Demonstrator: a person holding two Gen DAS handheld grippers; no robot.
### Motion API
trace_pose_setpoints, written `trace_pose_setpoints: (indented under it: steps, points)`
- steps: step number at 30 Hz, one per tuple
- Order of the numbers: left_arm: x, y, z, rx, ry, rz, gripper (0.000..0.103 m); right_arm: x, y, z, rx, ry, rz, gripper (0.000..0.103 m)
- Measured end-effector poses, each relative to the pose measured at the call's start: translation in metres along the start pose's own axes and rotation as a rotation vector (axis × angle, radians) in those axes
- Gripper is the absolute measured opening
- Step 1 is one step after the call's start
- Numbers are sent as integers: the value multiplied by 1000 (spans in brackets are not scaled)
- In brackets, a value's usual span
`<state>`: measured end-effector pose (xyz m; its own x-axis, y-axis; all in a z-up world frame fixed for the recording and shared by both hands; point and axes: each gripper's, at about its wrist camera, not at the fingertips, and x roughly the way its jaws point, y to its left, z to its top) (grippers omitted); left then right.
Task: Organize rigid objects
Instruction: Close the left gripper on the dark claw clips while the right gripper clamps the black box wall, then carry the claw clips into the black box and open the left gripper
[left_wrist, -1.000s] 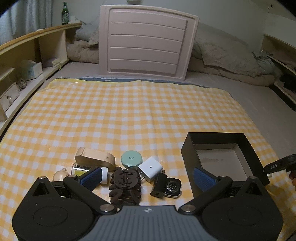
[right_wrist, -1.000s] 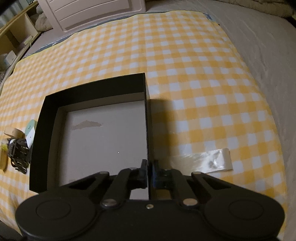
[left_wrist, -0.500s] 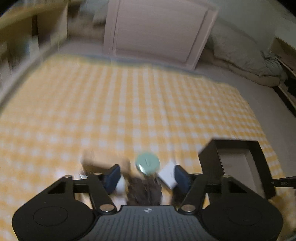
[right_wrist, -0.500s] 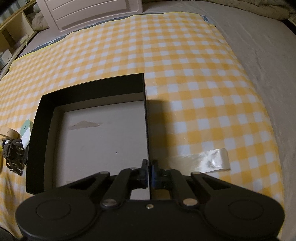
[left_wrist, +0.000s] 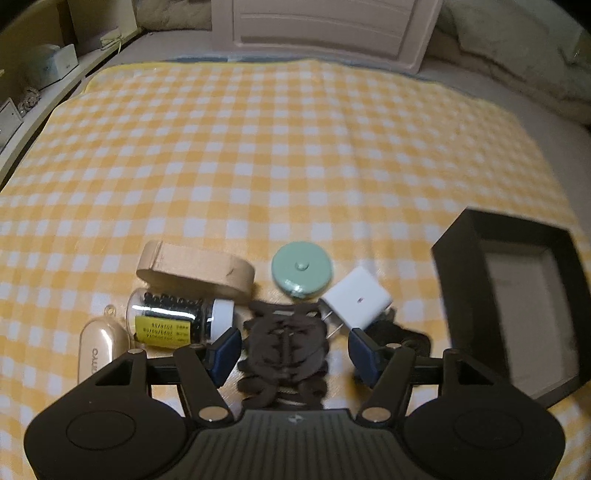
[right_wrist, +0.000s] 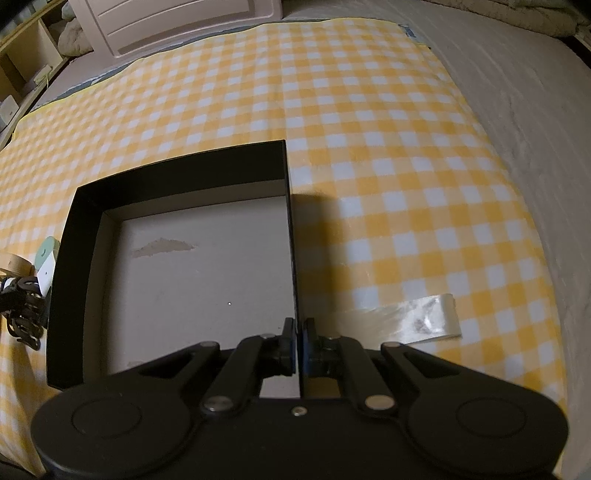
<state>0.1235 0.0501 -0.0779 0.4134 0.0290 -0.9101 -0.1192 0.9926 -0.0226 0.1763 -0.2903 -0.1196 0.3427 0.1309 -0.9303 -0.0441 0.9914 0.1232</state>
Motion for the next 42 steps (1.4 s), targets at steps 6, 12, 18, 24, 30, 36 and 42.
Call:
trace_pose_setpoints:
  steps: [6,12,18,24,30,36,42]
  points:
    - [11,3,-2,5,1,53,63,0,1,-1,-1,0,-1,4]
    - [24,0,-9,42,-10,54,57,0,1,-1,3,-1,-1,4]
    - [16,-13,-10,65,-35,56,45,0,2,-2,0,1,-2,4]
    - [-13,1,2,36,-112,40,45,0,2,-2,-1,1,-4,4]
    - [-45,5,17,-31,-205,-19,45,0,2,-1,-1,1,-5,4]
    - [-54,-27,31,-32,-238,-113,45,0,3,-2,-2,1,-4,4]
    - [-43,-80,39,18,-210,-208,45,-1,3,-3,-2,-2,-2,3]
